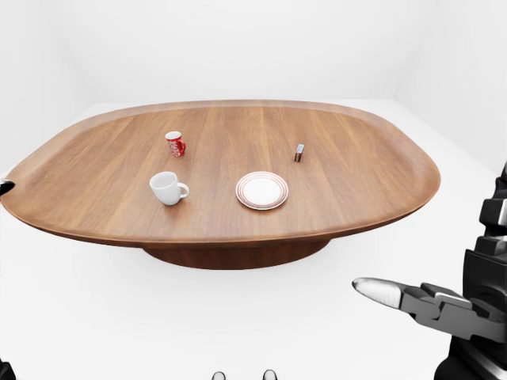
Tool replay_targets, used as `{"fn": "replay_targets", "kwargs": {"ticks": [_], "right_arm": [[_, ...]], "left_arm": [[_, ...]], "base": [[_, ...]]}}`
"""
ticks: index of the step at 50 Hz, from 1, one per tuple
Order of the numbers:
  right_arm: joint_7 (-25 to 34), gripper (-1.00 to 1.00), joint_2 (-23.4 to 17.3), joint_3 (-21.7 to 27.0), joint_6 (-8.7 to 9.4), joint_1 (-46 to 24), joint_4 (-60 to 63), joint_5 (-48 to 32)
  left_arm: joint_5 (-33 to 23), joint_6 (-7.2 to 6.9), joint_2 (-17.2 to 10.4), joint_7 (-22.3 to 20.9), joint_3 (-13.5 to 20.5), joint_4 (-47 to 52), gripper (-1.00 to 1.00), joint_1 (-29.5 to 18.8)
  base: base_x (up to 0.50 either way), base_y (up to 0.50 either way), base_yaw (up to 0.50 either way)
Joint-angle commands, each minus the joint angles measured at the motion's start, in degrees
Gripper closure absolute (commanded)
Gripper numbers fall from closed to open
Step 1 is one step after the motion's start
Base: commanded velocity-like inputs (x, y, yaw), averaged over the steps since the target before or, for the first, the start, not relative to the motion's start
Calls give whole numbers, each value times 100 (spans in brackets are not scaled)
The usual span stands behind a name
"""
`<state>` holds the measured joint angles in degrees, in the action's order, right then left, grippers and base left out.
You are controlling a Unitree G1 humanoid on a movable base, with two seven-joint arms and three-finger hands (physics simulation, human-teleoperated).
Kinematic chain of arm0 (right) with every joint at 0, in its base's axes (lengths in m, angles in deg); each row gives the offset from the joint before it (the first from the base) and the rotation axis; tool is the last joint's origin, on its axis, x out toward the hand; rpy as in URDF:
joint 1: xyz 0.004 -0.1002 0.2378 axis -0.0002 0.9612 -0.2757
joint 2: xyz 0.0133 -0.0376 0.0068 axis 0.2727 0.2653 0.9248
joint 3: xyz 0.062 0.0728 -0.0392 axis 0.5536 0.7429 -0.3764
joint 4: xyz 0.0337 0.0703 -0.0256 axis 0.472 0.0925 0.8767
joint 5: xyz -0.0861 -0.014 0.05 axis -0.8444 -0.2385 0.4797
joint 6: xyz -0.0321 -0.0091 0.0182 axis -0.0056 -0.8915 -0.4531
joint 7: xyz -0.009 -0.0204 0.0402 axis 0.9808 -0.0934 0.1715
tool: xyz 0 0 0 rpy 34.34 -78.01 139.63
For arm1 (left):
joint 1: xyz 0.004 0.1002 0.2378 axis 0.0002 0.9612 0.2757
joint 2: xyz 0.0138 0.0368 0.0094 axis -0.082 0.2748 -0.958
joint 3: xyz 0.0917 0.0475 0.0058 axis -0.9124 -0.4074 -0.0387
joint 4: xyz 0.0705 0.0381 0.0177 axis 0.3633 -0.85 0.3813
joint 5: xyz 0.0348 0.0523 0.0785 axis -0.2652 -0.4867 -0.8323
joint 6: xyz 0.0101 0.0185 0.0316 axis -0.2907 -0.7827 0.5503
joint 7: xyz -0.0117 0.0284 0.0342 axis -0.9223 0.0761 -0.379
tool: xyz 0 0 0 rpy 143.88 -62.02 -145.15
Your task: Put the white mug on the plate.
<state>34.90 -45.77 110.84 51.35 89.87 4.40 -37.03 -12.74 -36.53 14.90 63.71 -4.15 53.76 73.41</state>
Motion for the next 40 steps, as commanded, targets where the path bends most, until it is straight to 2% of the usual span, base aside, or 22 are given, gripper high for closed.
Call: {"fn": "replay_targets", "kwargs": {"ticks": [1, 9, 27, 40], "right_arm": [[286, -100, 178, 15, 0, -163, 0, -421], [620, -100, 398, 334, 0, -162, 0, -437], [972, -100, 704, 224, 0, -385, 0, -965], [1004, -100, 777, 369, 0, -426, 0, -794]], "left_arm": [[160, 0, -168, 189, 104, -435, -100, -155], [161, 0, -152, 193, 84, -426, -100, -152], [149, 0, -154, 185, 93, -359, -100, -151], [135, 0, -151, 182, 87, -371, -100, -157]], "base": [[0, 32, 0], [4, 50, 0], [8, 49, 0], [39, 3, 0]]}}
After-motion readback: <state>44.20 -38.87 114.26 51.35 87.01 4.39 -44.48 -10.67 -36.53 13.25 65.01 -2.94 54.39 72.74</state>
